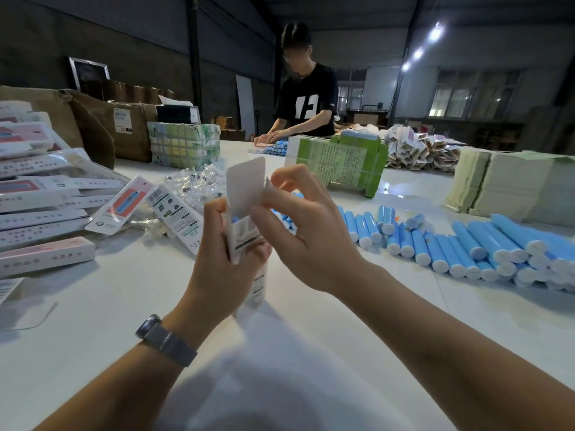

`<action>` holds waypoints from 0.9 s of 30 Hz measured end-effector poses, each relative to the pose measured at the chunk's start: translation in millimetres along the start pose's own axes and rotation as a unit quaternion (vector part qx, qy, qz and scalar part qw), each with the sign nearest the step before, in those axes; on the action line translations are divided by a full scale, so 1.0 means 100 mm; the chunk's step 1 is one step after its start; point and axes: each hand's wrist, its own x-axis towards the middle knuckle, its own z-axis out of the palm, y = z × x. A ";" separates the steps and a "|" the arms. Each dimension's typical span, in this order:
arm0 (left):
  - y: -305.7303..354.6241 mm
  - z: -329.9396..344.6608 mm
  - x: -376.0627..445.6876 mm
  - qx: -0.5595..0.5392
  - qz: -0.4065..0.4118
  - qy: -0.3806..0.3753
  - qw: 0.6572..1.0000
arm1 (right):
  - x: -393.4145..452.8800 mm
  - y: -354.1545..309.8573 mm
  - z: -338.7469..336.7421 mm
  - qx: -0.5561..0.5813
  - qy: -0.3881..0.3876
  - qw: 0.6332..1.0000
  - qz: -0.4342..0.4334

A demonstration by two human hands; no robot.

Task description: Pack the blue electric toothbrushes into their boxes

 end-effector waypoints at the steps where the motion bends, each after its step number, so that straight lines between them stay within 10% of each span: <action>1: 0.01 0.00 0.00 -0.038 -0.014 -0.005 0.999 | 0.01 -0.01 -0.01 0.016 -0.011 1.000 0.013; 7: 0.09 -0.02 0.01 -0.194 -0.087 -0.013 0.977 | 0.06 -0.06 -0.07 0.043 -0.013 0.999 0.014; 14: 0.18 -0.03 0.03 -0.117 -0.117 -0.046 0.985 | 0.01 0.00 -0.03 0.172 -0.023 0.975 0.137; 27: 0.11 0.01 0.00 -0.033 0.087 -0.035 0.995 | -0.04 -0.01 -0.01 0.243 -0.010 0.961 0.132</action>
